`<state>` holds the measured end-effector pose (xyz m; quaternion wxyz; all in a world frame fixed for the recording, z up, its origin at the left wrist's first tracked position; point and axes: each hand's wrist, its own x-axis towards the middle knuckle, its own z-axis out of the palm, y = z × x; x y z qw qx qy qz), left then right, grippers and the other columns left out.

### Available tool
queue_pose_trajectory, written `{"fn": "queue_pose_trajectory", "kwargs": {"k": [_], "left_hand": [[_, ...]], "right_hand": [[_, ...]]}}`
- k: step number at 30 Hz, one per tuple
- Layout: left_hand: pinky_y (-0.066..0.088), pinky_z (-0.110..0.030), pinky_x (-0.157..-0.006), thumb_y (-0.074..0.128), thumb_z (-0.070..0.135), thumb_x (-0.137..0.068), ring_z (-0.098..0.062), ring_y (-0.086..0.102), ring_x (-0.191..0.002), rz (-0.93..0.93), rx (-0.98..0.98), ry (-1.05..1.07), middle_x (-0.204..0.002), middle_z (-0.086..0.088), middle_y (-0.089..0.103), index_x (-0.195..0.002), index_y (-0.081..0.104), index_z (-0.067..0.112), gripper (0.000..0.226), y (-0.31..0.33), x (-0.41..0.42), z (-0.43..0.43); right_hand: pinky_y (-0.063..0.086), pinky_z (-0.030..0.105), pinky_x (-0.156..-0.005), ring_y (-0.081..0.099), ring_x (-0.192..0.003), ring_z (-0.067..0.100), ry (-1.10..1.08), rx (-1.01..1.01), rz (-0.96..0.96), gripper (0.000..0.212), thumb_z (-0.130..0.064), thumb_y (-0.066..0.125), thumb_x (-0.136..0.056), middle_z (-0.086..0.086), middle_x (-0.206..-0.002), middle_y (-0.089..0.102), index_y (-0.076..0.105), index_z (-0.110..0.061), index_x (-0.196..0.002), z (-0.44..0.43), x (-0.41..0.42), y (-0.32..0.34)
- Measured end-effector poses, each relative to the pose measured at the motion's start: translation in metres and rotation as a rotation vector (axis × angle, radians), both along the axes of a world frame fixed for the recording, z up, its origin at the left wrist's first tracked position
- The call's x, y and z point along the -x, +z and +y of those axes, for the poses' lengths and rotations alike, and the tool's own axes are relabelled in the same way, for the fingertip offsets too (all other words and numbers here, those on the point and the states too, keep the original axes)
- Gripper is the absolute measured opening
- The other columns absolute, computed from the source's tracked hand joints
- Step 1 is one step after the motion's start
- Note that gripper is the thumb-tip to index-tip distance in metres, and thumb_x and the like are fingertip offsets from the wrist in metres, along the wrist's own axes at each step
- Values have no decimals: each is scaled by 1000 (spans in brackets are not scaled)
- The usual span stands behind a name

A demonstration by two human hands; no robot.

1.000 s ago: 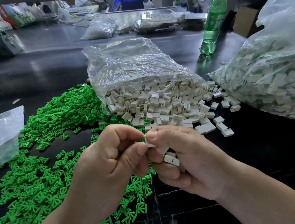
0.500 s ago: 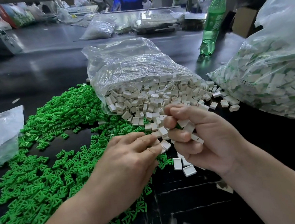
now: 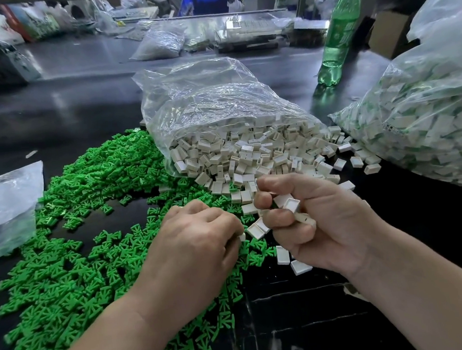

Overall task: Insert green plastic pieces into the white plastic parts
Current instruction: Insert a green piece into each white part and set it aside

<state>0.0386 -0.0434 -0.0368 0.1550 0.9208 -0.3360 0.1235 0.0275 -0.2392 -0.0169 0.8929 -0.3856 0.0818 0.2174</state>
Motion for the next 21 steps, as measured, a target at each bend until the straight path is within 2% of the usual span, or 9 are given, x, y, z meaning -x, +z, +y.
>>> {"fn": "queue_pose_trajectory", "kwargs": {"k": [2,4,6,8,11,13,15,17,21], "left_hand": [[46,-41,-76,66,28,-91,-17,58,-82,-37,41,7,-86,11,70,-93,70,24,6,-2,-1,-1],[48,-33,-80,65,29,-90,-11,60,-85,2,166,46,-91,14,70,-98,70,24,10,-1,-1,1],[49,-16,-73,61,38,-90,-3,63,-84,166,416,101,-88,18,69,-97,68,33,11,6,1,3],[49,-7,-65,62,38,-88,-1,67,-82,399,697,76,-88,17,71,-94,69,35,10,10,4,3],[52,-12,-65,66,30,-84,-4,69,-74,649,950,-16,-84,5,75,-92,71,28,10,11,6,3],[54,-19,-63,76,35,-82,-12,68,-70,737,1055,-25,-80,-3,73,-92,72,25,15,9,5,6],[53,-22,-62,83,41,-75,-18,66,-69,818,1156,-46,-80,-8,73,-93,72,21,29,7,3,8],[53,-23,-62,85,43,-69,-19,66,-69,859,1221,-90,-81,-13,72,-93,72,18,38,7,2,8],[54,-24,-62,82,35,-75,-20,68,-69,820,1211,-149,-79,-12,72,-92,71,18,26,7,4,6]], "right_hand": [[32,16,-30,46,-45,8,13,108,-49,18,-8,73,-80,3,-74,54,61,-13,-92,1,1,-2],[30,16,-32,45,-44,9,22,321,-143,8,-12,73,-80,2,-70,55,70,-16,-87,5,3,-4],[31,18,-35,44,-44,11,28,555,-257,10,-23,75,-80,0,-65,55,73,-22,-90,10,6,-5],[33,20,-37,45,-47,14,39,660,-336,25,-34,78,-79,8,-68,54,73,-31,-103,14,8,-9],[35,21,-38,45,-49,17,57,660,-430,25,-34,74,-84,20,-72,52,73,-36,-109,19,11,-8],[35,20,-37,48,-48,14,62,621,-461,19,-30,71,-87,9,-70,60,74,-35,-105,21,12,-7],[34,18,-36,49,-46,10,85,509,-450,15,-26,70,-89,-1,-72,62,75,-31,-102,22,14,-6],[32,16,-36,48,-45,8,107,374,-398,13,-24,69,-89,-1,-72,60,75,-24,-100,23,14,-3],[30,15,-37,46,-43,9,104,320,-334,11,-23,68,-86,1,-70,57,74,-21,-94,22,14,0]]}}
